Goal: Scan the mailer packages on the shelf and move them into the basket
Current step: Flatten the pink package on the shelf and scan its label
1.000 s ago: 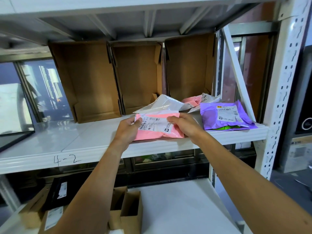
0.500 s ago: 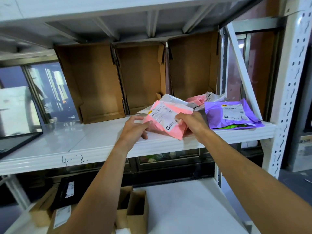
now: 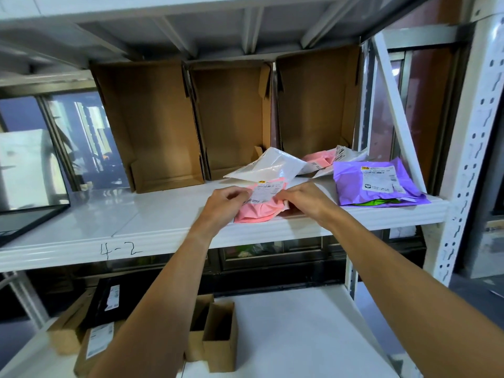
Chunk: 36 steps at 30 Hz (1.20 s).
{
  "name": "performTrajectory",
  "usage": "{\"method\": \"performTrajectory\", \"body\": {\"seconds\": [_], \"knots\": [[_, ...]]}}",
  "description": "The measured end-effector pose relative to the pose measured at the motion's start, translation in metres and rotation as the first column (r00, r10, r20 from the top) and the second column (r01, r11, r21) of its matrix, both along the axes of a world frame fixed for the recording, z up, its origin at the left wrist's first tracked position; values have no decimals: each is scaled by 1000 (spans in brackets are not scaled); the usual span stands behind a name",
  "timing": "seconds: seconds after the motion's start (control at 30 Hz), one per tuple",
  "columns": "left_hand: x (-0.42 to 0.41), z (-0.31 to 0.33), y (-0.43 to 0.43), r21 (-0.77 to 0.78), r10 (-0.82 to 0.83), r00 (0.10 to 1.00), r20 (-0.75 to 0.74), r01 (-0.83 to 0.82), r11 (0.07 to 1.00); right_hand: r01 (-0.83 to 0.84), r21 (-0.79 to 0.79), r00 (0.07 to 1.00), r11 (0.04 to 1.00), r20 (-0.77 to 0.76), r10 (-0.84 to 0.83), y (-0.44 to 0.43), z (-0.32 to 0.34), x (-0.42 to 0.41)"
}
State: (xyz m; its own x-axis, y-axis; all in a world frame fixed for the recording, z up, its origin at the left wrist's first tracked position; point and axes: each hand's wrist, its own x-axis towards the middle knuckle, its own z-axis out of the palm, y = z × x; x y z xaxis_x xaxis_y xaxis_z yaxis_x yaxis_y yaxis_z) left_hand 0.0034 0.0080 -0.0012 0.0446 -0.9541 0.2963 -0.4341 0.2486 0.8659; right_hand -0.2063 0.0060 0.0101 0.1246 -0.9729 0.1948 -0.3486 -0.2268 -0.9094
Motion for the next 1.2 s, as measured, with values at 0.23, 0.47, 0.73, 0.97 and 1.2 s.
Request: {"method": "performTrajectory", "body": {"seconds": [0.23,0.47,0.73,0.97,1.2], "knots": [[-11,-5,-5,4,10,857,515,-15,1000,28,-41,992,999,-123,-33,-6,-5,8],[-14,-6,-8,33,7,668,744,-47,998,32,-54,995,998,-91,-37,-11,-5,9],[-15,-6,-5,25,12,681,732,-45,999,142,-385,862,912,-405,-305,-22,14,31],[-16,-5,-1,37,13,705,709,-55,998,-43,-285,798,957,-587,-139,-29,15,52],[-17,-9,-8,10,21,665,747,-43,999,-171,-210,611,963,-789,-63,-30,-2,49]]}}
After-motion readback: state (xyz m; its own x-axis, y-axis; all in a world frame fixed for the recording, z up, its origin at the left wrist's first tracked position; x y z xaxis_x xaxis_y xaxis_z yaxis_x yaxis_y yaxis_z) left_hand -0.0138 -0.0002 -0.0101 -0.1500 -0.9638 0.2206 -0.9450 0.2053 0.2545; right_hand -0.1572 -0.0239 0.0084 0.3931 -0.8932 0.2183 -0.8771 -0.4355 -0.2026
